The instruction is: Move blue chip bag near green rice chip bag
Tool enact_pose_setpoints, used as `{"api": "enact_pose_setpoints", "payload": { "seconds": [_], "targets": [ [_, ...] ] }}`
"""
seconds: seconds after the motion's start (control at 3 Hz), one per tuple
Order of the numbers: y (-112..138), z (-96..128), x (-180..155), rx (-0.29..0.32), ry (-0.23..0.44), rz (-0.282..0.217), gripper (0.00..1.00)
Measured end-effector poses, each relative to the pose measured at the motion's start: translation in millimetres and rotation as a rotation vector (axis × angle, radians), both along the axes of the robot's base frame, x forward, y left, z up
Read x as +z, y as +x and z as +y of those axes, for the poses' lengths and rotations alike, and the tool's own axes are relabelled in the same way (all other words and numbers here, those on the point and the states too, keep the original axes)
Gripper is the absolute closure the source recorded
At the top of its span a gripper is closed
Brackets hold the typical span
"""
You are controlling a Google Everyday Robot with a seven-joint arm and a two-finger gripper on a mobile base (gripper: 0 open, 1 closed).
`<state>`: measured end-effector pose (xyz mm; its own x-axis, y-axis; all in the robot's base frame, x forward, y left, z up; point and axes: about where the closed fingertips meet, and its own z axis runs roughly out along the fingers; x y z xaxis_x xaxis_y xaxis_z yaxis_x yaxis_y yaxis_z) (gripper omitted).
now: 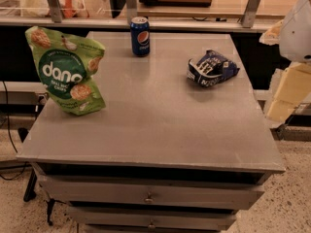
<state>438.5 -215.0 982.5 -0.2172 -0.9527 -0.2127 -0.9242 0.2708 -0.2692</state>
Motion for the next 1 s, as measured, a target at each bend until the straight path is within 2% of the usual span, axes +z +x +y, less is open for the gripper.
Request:
{"api": "enact_pose_setpoints", "payload": {
  "seconds": [0.33,0.67,1.0],
  "targets": [
    [0.0,0.0,0.0,0.000,0.000,0.000,0.00],
    [6.9,1.4,1.8,-0.010,0.043,-0.025,0.00],
    [31.9,8.9,0.8,-0.009,0.131,-0.062,0.00]
  ]
}}
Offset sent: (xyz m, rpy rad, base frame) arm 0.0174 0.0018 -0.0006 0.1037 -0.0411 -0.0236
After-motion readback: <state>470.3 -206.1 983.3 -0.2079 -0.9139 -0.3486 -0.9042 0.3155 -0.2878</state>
